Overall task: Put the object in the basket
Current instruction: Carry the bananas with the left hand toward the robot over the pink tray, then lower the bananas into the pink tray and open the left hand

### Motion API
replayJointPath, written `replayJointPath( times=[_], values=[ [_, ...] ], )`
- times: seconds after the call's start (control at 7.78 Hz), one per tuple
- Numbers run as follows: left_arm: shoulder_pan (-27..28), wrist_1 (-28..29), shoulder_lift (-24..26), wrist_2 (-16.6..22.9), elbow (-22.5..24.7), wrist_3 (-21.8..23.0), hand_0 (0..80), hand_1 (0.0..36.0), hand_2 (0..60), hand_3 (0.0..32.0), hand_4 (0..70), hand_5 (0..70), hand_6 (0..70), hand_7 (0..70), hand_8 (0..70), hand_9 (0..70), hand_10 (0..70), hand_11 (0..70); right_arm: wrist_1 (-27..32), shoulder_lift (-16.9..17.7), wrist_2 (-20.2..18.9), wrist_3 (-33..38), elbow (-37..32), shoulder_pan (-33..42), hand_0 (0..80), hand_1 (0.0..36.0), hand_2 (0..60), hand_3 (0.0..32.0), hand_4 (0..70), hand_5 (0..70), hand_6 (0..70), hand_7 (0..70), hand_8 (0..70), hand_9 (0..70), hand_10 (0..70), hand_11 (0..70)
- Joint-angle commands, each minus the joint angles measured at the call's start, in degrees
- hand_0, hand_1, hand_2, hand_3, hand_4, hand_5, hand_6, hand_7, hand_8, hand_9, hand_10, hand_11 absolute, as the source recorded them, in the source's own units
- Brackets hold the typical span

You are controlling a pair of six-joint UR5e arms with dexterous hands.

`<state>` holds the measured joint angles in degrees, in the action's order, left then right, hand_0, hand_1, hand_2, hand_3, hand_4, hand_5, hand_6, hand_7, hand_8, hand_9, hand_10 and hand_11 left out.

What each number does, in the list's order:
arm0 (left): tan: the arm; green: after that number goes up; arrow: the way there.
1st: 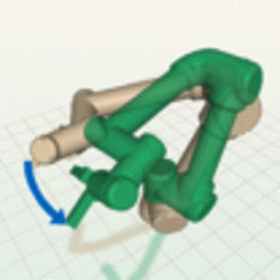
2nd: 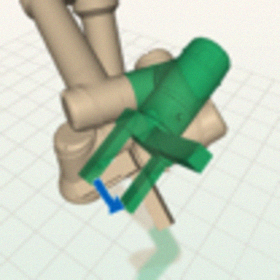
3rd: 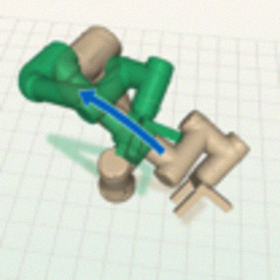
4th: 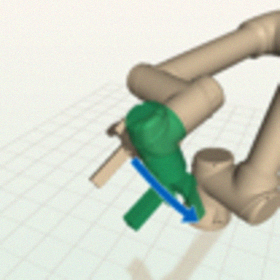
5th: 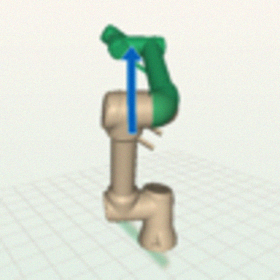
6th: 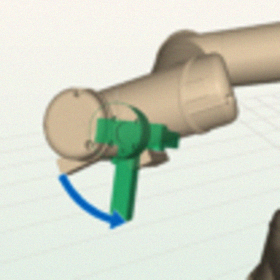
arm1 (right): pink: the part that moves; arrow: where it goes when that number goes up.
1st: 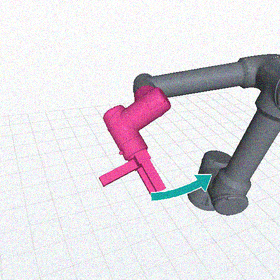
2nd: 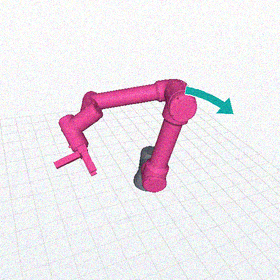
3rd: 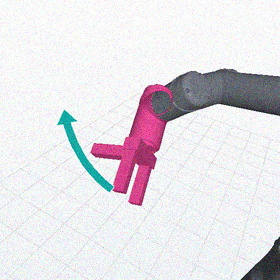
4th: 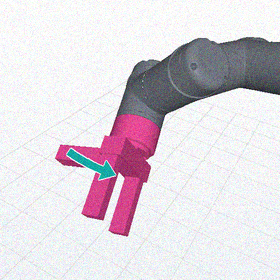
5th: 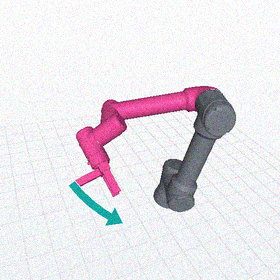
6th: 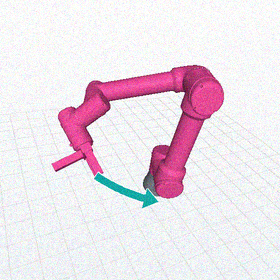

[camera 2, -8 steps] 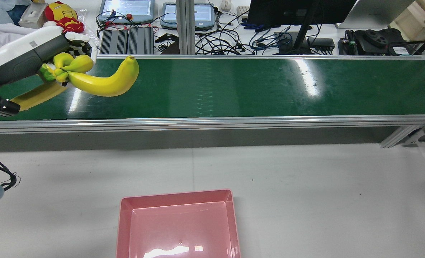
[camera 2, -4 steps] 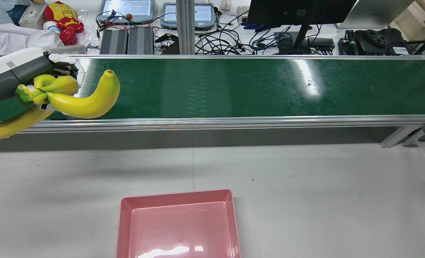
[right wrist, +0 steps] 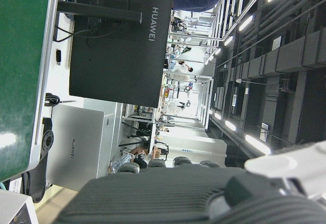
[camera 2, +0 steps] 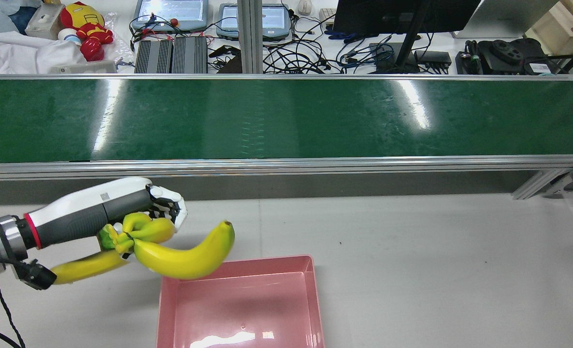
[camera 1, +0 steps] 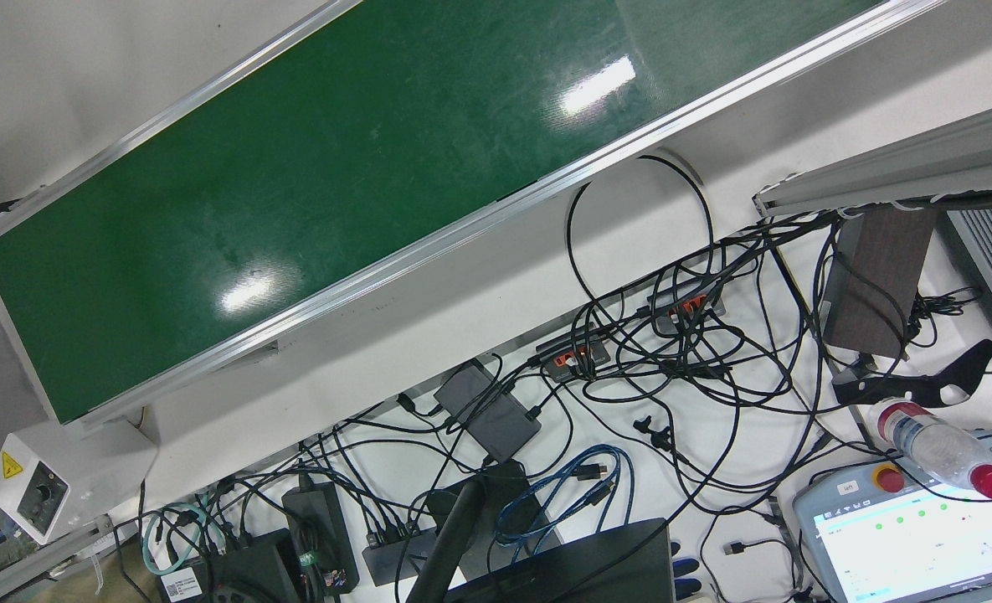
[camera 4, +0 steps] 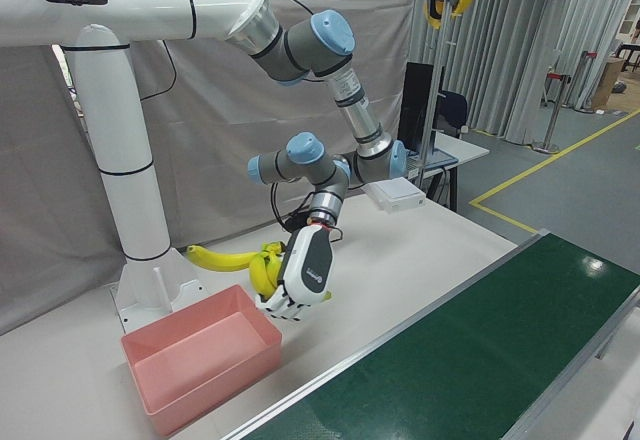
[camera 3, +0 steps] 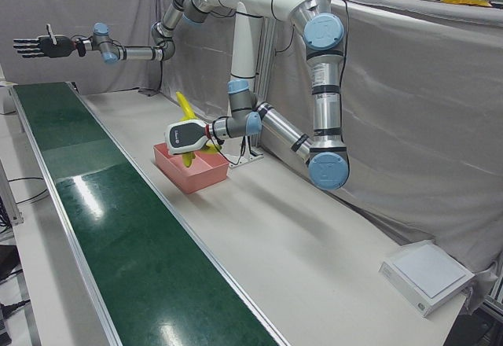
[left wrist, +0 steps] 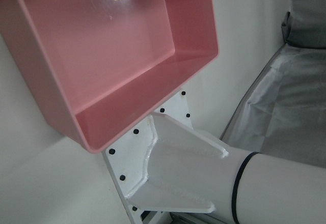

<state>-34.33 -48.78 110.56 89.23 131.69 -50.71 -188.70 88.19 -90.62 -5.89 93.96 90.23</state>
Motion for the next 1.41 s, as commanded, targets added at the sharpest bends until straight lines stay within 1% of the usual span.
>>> replayJointPath(
  times=[0.0,0.13,0.26,0.39,0.51,0.64,0.77,0.9,1.03,1.16,1.29],
  values=[
    [12.2,0.7,2.1,-2.7,0.0,0.2,54.9,26.8,60.0,0.0,57.7,70.0,68.4,70.0,70.0,70.0,45.0,63.7,0.0,0.0,0.0,-0.1,-0.1,-0.1,0.0,0.0,0.0,0.0,0.0,0.0,0.0,0.0,0.0,0.0,0.0,0.0],
    [15.1,0.4,2.7,-5.2,0.0,0.2,53.2,24.2,60.0,0.0,55.8,70.0,66.7,70.0,68.8,70.0,42.7,60.3,0.0,0.1,0.0,0.0,-0.1,0.0,0.0,0.0,0.0,0.0,0.0,0.0,0.0,0.0,0.0,0.0,0.0,0.0],
    [15.4,0.4,3.4,-6.0,-0.1,0.4,53.4,22.4,60.0,0.0,52.6,70.0,63.4,70.0,64.6,70.0,40.2,56.7,0.0,0.1,0.0,0.0,0.0,-0.1,0.0,0.0,0.0,0.0,0.0,0.0,0.0,0.0,0.0,0.0,0.0,0.0],
    [15.3,0.4,4.2,-5.9,-0.1,0.5,49.6,13.0,39.0,0.0,44.2,70.0,51.9,70.0,54.8,62.7,31.6,45.2,0.0,0.0,0.0,0.0,0.0,0.0,0.0,0.0,0.0,0.0,0.0,0.0,0.0,0.0,0.0,0.0,0.0,0.0],
    [15.4,0.3,4.3,-5.8,0.0,0.5,47.3,9.3,28.4,0.0,38.6,70.0,40.2,59.6,47.6,53.4,24.4,35.2,0.0,0.0,0.0,0.0,0.0,0.0,0.0,0.0,0.0,0.0,0.0,0.0,0.0,0.0,0.0,0.0,0.0,0.0],
    [15.5,0.3,4.5,-5.7,0.1,0.6,46.2,6.1,17.6,0.0,35.3,64.1,31.0,51.2,42.3,46.3,20.0,28.8,0.0,0.0,0.0,0.0,0.0,0.0,0.0,0.0,0.0,0.0,0.0,0.0,0.0,0.0,0.0,0.0,0.0,0.0],
    [15.9,0.3,4.8,-5.8,0.0,0.6,45.7,4.5,10.8,0.0,31.4,51.2,23.3,42.9,37.0,39.8,16.4,23.6,0.0,0.0,0.0,0.0,0.0,0.0,0.0,0.0,0.0,0.0,0.0,0.0,0.0,0.0,0.0,0.0,0.0,0.0],
    [16.8,-0.3,4.8,-5.8,0.1,0.6,41.4,1.1,1.2,0.0,21.3,41.5,14.6,32.3,29.5,30.4,11.3,16.1,0.0,0.0,0.0,0.0,0.0,0.0,0.0,0.0,0.0,0.0,0.0,0.0,0.0,0.0,0.0,0.0,0.0,0.0],
    [17.3,-1.4,5.5,-5.8,0.0,0.6,39.2,0.0,0.0,0.0,12.2,37.9,10.2,26.1,23.8,23.3,8.1,11.5,0.0,0.0,0.0,0.0,0.0,0.0,0.0,0.0,0.0,0.0,0.0,0.0,0.0,0.0,0.0,0.0,0.0,0.0],
    [17.4,-4.5,7.4,-5.8,0.0,0.5,37.1,0.0,0.0,0.0,3.3,33.8,6.4,20.2,19.4,17.7,5.8,8.2,0.0,0.0,0.0,0.0,0.0,0.0,0.0,0.0,0.0,0.0,0.0,0.0,0.0,0.0,0.0,0.0,0.0,0.0],
    [17.3,-6.0,7.7,-5.6,0.1,0.5,31.0,0.0,0.0,6.0,0.0,33.3,3.8,15.9,17.0,14.8,4.5,6.4,0.0,0.0,0.0,0.0,0.0,-0.1,0.0,0.0,0.0,0.0,0.0,0.0,0.0,0.0,0.0,0.0,0.0,0.0]
  ],
)
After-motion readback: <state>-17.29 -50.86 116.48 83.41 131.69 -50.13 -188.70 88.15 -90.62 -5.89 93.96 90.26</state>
